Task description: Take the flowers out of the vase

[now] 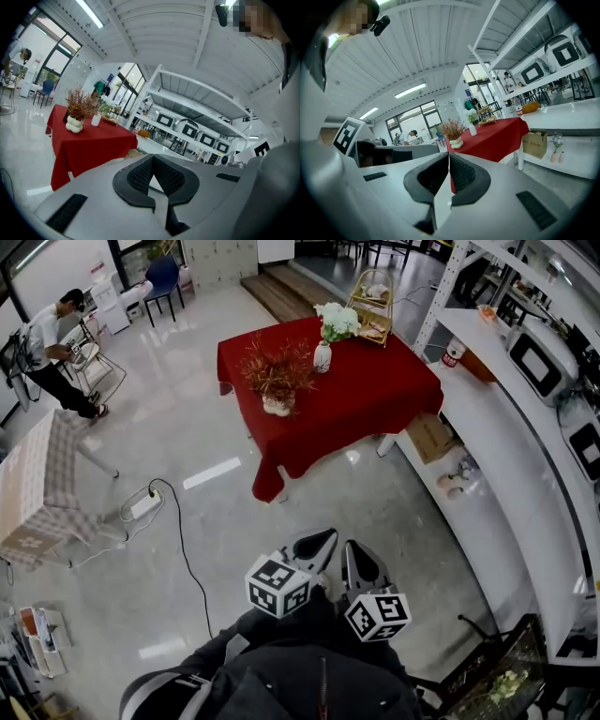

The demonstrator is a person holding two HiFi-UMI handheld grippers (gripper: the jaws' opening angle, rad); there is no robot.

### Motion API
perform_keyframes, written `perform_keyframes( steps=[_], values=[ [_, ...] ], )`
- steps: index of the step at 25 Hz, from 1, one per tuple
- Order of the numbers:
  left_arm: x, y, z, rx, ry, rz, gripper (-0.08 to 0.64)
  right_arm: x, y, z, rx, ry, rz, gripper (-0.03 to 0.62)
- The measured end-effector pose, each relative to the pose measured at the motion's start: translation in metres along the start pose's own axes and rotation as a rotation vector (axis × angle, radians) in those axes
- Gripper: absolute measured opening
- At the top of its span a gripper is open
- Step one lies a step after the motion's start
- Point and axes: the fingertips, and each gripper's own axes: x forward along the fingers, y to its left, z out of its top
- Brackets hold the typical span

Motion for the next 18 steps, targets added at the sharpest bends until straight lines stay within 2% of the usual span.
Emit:
perform_keyframes(
  steps=[9, 18],
  values=[
    [0.057, 0.017, 0.016, 0.002, 0.006, 0.007, 0.009, 0.04, -0.046, 0.02, 0.014, 0.015, 0.01, 0.012],
    [0.083, 0.036, 0.022, -0.002, 0.011, 0.032, 0.009, 0.068, -0.071, 0.031, 0.01, 0.016, 0.028, 0.012]
  ],
)
